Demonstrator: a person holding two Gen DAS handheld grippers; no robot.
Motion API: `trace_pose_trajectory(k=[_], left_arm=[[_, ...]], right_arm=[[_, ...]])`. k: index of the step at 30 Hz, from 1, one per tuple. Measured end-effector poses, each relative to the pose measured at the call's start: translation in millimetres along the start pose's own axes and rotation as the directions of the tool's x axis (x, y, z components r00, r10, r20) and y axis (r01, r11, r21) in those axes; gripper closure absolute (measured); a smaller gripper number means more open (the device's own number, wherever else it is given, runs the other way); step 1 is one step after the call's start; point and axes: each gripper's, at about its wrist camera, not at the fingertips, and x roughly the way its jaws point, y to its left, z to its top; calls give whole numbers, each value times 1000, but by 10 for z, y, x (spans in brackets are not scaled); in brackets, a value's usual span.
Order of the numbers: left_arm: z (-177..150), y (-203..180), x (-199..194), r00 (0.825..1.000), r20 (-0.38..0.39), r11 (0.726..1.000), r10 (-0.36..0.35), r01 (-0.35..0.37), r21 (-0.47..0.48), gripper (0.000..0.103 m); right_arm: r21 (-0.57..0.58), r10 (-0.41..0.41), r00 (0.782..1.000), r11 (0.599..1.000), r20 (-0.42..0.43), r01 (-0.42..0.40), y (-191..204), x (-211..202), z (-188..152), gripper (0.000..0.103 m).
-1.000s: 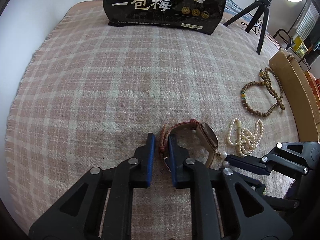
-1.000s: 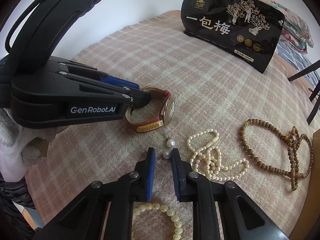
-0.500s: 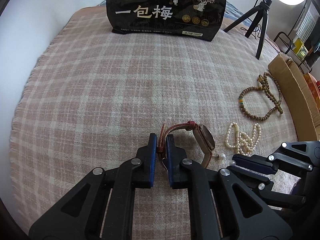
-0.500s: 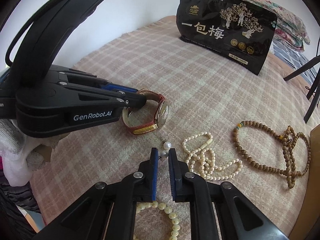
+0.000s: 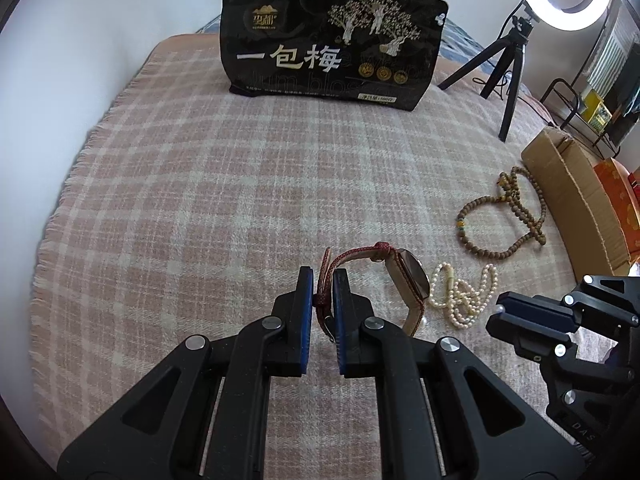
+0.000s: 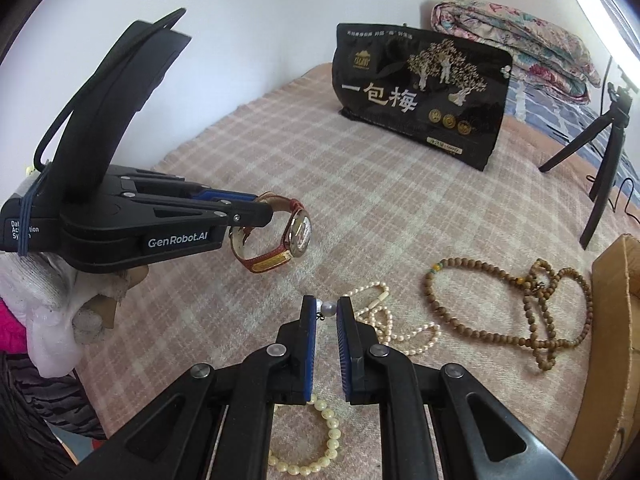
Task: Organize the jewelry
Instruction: 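Carry the watch with the left tool while the right tool carries the pearl to the box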
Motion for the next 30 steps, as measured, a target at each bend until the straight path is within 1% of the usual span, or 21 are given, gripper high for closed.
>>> trace_pose_trajectory(k=[7, 16, 22, 30], left_arm=[[75, -168, -208, 998, 47, 1000, -30, 30, 11, 95], [227, -476, -454, 992, 95, 996, -86, 84, 18, 95], [318, -772, -565, 985, 123, 992, -123, 119, 39, 95], [416, -1292, -618, 975, 136, 982, -177, 166, 86, 95]], right_arm=[[36, -30, 999, 999, 44, 29, -150, -268, -7, 95], [115, -87, 991, 990, 100, 76, -486, -675, -91, 95], [166, -136, 982, 980, 133, 114, -750, -988, -203, 95], [241, -200, 967, 957, 159, 158, -1112, -1360, -431, 95]])
